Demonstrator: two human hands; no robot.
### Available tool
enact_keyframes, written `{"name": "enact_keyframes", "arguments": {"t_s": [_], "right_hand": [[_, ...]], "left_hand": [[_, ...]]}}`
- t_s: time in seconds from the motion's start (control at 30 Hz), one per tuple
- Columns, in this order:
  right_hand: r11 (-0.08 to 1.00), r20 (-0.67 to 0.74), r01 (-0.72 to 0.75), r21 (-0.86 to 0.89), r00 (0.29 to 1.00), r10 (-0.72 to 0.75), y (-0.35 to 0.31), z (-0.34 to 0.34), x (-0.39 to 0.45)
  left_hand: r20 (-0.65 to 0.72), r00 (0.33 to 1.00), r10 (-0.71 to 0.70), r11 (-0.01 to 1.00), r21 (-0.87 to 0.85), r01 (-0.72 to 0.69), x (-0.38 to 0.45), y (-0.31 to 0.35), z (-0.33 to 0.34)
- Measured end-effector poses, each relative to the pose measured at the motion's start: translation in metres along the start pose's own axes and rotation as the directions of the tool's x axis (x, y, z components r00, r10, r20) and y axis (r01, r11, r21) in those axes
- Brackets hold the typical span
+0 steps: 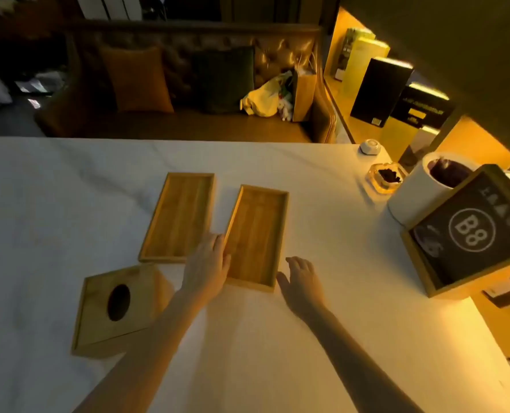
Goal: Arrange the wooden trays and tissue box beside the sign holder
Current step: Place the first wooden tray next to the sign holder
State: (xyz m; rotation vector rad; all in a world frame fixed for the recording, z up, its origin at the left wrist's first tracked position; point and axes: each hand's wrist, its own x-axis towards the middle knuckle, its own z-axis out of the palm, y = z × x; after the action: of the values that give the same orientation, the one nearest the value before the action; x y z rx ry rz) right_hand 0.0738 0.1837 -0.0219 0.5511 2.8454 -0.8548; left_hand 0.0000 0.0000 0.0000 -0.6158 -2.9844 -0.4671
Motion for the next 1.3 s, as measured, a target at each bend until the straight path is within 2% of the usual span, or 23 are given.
{"name": "enact_keyframes", "arguments": {"t_s": [0.1, 0.2, 0.27, 0.37, 0.5, 0.63, 0.73, 0.8, 0.83, 0.9, 0.93, 1.03, 1.13, 1.3], "right_hand": [[0.992, 0.046, -0.02, -0.122, 0.999, 0.026, 0.006, 0.019, -0.006], [0.992, 0.11, -0.024, -0.127, 0.993, 0.038, 0.008, 0.035, -0.014], [0.994, 0.118, -0.019, -0.105, 0.992, 0.031, 0.005, 0.042, -0.017], [0.998, 0.133, -0.062, -0.016, 0.989, 0.064, -0.001, 0.046, -0.017], [0.98, 0.145, -0.125, 0.156, 0.984, 0.103, -0.006, 0.035, -0.01], [0.93, 0.096, -0.132, 0.343, 0.99, 0.105, -0.004, 0.012, -0.011], [0.863, 0.104, -0.188, 0.469, 0.982, 0.158, -0.005, -0.005, -0.01], [0.74, 0.165, -0.276, 0.613, 0.961, 0.222, -0.002, -0.014, -0.008], [0.646, 0.216, -0.33, 0.688, 0.943, 0.251, 0.001, -0.018, -0.007], [0.467, 0.324, -0.42, 0.778, 0.906, 0.273, 0.006, -0.026, -0.006], [0.403, 0.369, -0.451, 0.796, 0.89, 0.268, 0.007, -0.031, -0.007], [0.304, 0.416, -0.466, 0.831, 0.883, 0.218, 0.007, -0.045, -0.009], [0.315, 0.38, -0.428, 0.847, 0.902, 0.203, 0.01, -0.06, -0.013], [0.37, 0.31, -0.35, 0.861, 0.936, 0.164, 0.032, -0.089, -0.027]], "left_hand": [[0.062, 0.995, -0.082, 0.993, 0.088, 0.076, -0.014, -0.008, 0.025], [0.136, 0.979, -0.15, 0.985, 0.111, 0.136, -0.023, -0.012, 0.044], [0.132, 0.971, -0.2, 0.979, 0.074, 0.191, -0.022, -0.011, 0.047], [0.15, 0.952, -0.266, 0.963, 0.006, 0.268, -0.018, -0.003, 0.046], [0.164, 0.927, -0.336, 0.916, -0.174, 0.363, -0.012, 0.008, 0.038], [0.136, 0.942, -0.305, 0.891, -0.309, 0.333, -0.016, 0.011, 0.027], [0.184, 0.922, -0.34, 0.756, -0.53, 0.385, -0.02, 0.011, 0.017], [0.272, 0.883, -0.381, 0.606, -0.648, 0.461, -0.022, 0.011, 0.009], [0.346, 0.848, -0.402, 0.464, -0.721, 0.514, -0.023, 0.011, 0.005], [0.502, 0.773, -0.389, 0.111, -0.807, 0.58, -0.026, 0.011, -0.001], [0.542, 0.754, -0.372, -0.002, -0.812, 0.583, -0.027, 0.013, -0.004], [0.554, 0.748, -0.365, -0.106, -0.823, 0.558, -0.027, 0.02, -0.012], [0.553, 0.76, -0.342, -0.149, -0.831, 0.537, -0.029, 0.032, -0.021], [0.542, 0.793, -0.278, -0.164, -0.84, 0.517, -0.032, 0.064, -0.03]]}}
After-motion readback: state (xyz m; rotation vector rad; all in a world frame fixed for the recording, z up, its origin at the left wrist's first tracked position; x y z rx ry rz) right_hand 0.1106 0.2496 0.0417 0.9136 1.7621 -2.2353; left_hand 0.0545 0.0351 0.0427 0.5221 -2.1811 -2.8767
